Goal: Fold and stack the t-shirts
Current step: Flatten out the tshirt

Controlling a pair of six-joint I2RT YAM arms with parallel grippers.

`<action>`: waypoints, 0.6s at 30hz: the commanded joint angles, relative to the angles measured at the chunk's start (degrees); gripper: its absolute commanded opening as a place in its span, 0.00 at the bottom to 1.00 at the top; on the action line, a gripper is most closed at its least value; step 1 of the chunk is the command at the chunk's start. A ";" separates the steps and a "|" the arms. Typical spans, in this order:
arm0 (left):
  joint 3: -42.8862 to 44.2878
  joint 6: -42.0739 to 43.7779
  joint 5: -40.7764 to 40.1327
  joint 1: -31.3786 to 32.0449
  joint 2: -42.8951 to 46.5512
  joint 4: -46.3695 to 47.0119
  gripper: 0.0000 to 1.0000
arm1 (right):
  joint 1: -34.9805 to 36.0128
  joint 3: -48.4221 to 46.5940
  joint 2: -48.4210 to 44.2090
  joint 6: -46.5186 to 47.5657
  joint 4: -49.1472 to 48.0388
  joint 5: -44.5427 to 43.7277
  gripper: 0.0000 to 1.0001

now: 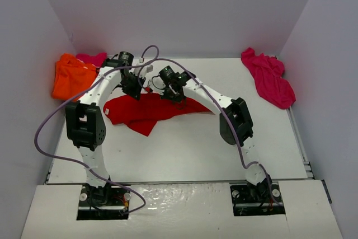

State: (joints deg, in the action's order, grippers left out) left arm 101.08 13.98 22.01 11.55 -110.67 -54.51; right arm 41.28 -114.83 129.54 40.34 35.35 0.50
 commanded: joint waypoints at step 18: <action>6.02 -0.73 -5.76 4.19 -14.48 -0.07 0.00 | 1.01 7.20 -23.16 -0.57 -1.33 -4.93 0.00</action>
State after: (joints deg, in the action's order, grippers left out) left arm 102.77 13.99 19.53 15.64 -126.40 -54.16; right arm 42.29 -108.13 115.96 39.10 36.50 -1.77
